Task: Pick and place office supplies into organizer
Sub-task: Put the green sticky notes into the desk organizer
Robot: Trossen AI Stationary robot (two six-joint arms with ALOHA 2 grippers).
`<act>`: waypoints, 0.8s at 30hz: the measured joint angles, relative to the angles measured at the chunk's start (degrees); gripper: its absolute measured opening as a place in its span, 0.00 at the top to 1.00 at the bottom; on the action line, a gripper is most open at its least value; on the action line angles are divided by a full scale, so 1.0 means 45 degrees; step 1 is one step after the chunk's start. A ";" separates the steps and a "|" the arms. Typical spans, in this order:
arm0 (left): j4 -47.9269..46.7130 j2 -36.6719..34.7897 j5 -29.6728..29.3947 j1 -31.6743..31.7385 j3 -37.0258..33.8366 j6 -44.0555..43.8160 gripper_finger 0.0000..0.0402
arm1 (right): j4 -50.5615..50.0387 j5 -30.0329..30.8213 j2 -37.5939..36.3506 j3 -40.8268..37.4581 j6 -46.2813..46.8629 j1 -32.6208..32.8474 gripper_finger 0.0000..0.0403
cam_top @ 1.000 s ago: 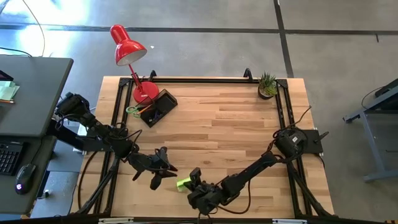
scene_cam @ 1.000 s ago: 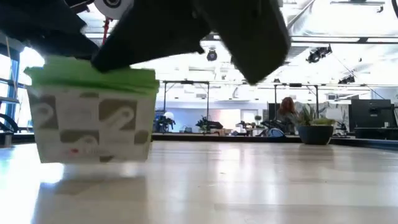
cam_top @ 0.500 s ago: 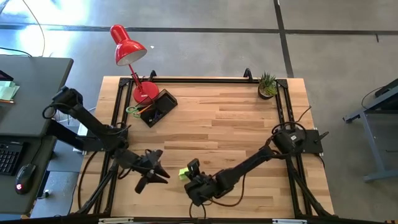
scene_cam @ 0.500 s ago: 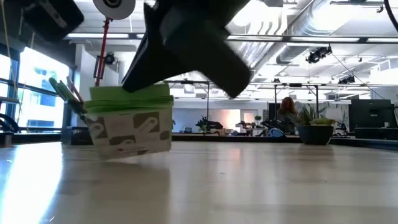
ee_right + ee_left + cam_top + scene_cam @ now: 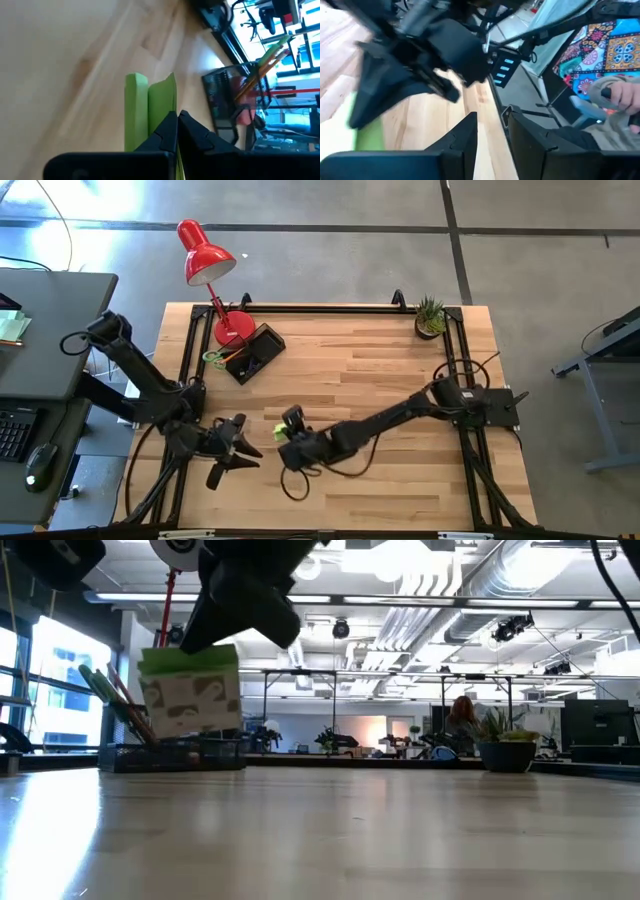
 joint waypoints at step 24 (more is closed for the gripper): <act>-0.1449 -0.5737 -0.2163 -0.0002 0.0000 0.3629 0.76 | -0.0100 -0.5122 0.0000 0.2106 -0.4929 -0.5564 1.00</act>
